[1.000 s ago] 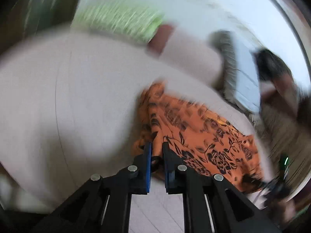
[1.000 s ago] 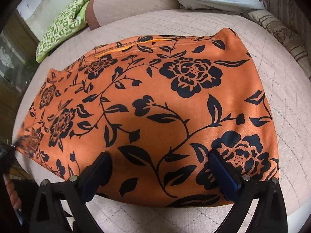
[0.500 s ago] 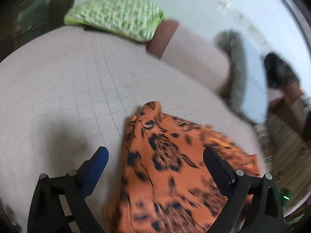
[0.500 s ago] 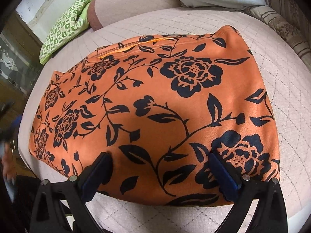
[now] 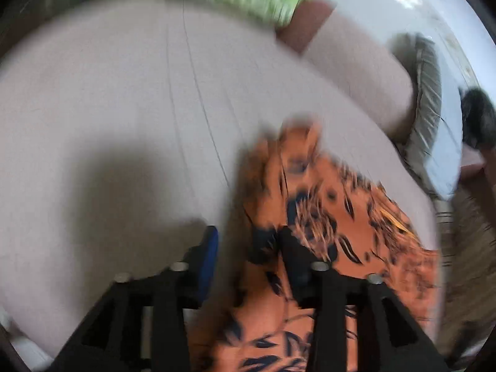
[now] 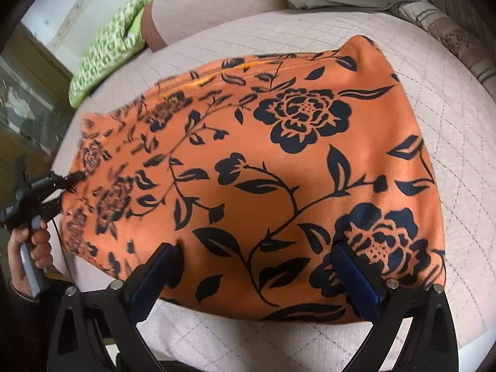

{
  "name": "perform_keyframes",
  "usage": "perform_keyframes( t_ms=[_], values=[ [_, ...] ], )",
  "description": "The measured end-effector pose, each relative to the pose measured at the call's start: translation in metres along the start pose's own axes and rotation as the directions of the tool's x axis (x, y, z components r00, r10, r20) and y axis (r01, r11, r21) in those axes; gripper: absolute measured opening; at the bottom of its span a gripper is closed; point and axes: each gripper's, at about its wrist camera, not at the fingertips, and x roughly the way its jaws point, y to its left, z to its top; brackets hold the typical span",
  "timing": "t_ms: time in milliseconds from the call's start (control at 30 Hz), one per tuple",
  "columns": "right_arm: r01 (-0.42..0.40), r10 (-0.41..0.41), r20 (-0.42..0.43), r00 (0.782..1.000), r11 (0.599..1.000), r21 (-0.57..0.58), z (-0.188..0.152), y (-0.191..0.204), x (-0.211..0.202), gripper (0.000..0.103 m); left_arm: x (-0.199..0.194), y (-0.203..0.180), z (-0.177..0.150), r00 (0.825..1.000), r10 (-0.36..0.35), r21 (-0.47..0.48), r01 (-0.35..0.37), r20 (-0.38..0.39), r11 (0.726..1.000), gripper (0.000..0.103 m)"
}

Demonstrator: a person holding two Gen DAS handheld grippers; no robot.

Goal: Fold small clothes

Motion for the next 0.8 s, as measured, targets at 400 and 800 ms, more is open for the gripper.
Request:
perform_keyframes(
  t_ms=[400,800],
  values=[
    [-0.277,0.235,0.154,0.960,0.887,0.371,0.036,-0.074,0.010,0.098,0.039,-0.040,-0.038,0.987,0.081,0.231,-0.047,-0.141,0.972,0.070],
    [-0.131,0.100,0.096,0.990,0.901,0.414,0.087,-0.089,0.021,0.097,0.006,-0.085,-0.041,0.993,0.118,0.343,-0.114,0.009,0.932,0.071]
  ],
)
